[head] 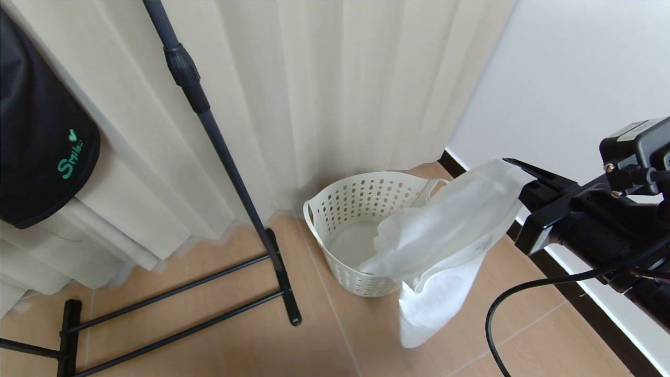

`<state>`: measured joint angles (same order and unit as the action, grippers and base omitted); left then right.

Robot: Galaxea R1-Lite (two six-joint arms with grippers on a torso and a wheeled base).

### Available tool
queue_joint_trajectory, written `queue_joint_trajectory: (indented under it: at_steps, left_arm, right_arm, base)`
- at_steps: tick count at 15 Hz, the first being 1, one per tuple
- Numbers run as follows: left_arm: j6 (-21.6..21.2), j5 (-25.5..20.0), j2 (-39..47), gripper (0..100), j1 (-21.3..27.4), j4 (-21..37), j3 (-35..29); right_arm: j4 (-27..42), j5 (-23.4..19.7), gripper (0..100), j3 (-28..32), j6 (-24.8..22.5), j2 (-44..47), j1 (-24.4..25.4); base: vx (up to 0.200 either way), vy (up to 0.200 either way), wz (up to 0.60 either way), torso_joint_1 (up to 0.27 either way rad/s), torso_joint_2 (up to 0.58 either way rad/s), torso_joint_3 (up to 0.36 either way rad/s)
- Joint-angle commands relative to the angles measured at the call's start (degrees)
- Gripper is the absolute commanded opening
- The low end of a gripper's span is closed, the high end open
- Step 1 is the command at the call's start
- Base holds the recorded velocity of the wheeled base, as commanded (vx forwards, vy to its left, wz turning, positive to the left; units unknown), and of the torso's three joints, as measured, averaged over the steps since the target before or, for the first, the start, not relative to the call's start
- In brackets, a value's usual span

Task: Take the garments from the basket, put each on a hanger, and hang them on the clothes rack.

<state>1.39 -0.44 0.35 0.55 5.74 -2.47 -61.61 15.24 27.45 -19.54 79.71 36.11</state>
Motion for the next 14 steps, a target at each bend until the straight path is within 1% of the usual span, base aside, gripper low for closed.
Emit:
queue_joint_trajectory:
  at_steps: [1, 7, 14]
  left_arm:
    - [0.0, 0.0, 0.1, 100, 0.0, -0.1, 0.0]
    - [0.0, 0.0, 0.1, 100, 0.0, 0.0, 0.0]
    - [0.0, 0.0, 0.1, 100, 0.0, -0.1, 0.0]
  right_arm:
    - [-0.1, 0.1, 0, -0.1, -0.1, 0.1, -0.1]
    - [-0.1, 0.1, 0, -0.5, -0.1, 0.1, -0.1]
    - [-0.2, 0.1, 0, -0.5, -0.1, 0.0, -0.1]
  base:
    - [0.0, 0.0, 0.0, -0.002, -0.19, -0.012]
    - [0.0, 0.0, 0.0, 0.019, -0.39, -0.161]
    - [0.0, 0.0, 0.0, 0.106, -0.46, -0.166]
